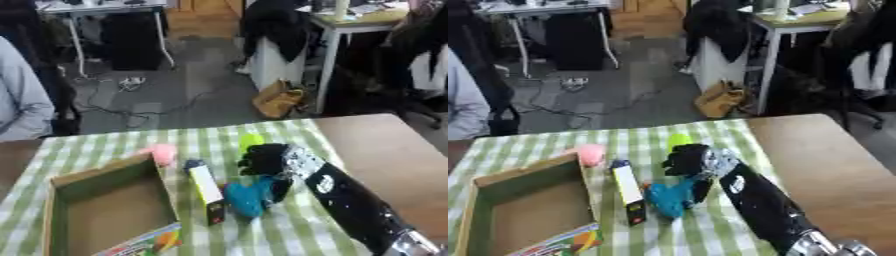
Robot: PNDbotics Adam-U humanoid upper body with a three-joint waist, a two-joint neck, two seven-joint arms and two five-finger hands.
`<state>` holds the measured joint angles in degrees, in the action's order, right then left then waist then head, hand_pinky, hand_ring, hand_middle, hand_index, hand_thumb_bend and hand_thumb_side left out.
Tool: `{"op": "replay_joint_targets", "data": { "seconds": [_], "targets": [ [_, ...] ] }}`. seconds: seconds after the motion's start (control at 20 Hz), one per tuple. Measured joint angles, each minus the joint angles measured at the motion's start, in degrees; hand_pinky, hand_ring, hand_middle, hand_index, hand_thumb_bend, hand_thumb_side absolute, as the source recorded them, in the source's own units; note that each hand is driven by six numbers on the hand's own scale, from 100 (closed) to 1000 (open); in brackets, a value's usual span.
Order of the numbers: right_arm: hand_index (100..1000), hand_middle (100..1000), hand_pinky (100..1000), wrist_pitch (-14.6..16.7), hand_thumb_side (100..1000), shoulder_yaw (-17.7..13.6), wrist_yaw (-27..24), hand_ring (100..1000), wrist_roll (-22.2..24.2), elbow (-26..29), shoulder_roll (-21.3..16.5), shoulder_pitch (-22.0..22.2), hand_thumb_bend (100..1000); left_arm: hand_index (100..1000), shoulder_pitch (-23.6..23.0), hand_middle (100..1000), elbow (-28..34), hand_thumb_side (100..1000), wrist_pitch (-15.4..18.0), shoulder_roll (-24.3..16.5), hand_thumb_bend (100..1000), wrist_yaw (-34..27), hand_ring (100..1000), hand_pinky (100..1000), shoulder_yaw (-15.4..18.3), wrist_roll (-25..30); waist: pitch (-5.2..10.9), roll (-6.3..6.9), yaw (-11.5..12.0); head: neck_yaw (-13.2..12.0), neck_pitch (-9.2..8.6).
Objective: Pick up objects on the table and place them in the box.
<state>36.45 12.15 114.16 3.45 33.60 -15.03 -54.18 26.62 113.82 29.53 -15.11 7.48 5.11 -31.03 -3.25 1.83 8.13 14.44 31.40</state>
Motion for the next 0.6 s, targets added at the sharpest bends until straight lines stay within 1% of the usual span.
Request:
{"op": "replay_joint_targets", "data": {
  "seconds": [0.1, 0.2, 0.3, 0.4, 0.45, 0.6],
  "targets": [
    [1000, 984, 1000, -1.0, 814, -0.7, 1.6, 997, 0.6, -1.4, 1.5, 0.1, 668, 921, -0.4, 860, 0.0, 1000, 0.0, 0.0, 124, -0.1, 835, 792, 0.0, 0.1, 0.12, 0.0, 0.1, 2.3, 0.26],
    [1000, 984, 1000, -1.9, 815, -1.5, 2.9, 997, 0.9, -2.6, 2.4, 0.0, 662, 922, -0.8, 860, 0.0, 1000, -0.1, 0.0, 123, -0.2, 835, 792, 0.0, 0.2, 0.77, 0.0, 0.0, 4.4, 0.71],
    [1000, 983, 1000, -2.5, 815, -2.2, 3.8, 997, 0.9, -3.3, 3.0, -0.1, 658, 922, -1.1, 860, 0.0, 1000, -0.2, 0.0, 122, -0.2, 835, 792, -0.1, 0.3, 1.07, 0.0, -0.1, 6.0, 0.86],
    [1000, 981, 1000, -2.9, 815, -2.7, 4.3, 996, 0.7, -3.9, 3.3, -0.2, 664, 922, -1.3, 860, 0.0, 1000, -0.2, -0.1, 121, -0.3, 835, 792, -0.1, 0.3, 1.11, 0.0, -0.3, 7.1, 0.95],
    [1000, 981, 1000, -2.9, 794, -2.8, 4.4, 996, 0.6, -3.9, 3.4, -0.3, 674, 922, -1.3, 860, 0.0, 1000, -0.3, -0.1, 120, -0.3, 835, 792, -0.1, 0.3, 1.11, 0.0, -0.3, 7.3, 0.95],
    [1000, 982, 1000, -2.5, 786, -2.9, 4.9, 996, 0.2, -4.3, 3.7, -0.3, 686, 922, -1.4, 860, 0.0, 1000, -0.3, -0.1, 121, -0.4, 835, 792, -0.1, 0.4, 1.35, 0.0, -0.4, 7.5, 0.97]
  ]
}}
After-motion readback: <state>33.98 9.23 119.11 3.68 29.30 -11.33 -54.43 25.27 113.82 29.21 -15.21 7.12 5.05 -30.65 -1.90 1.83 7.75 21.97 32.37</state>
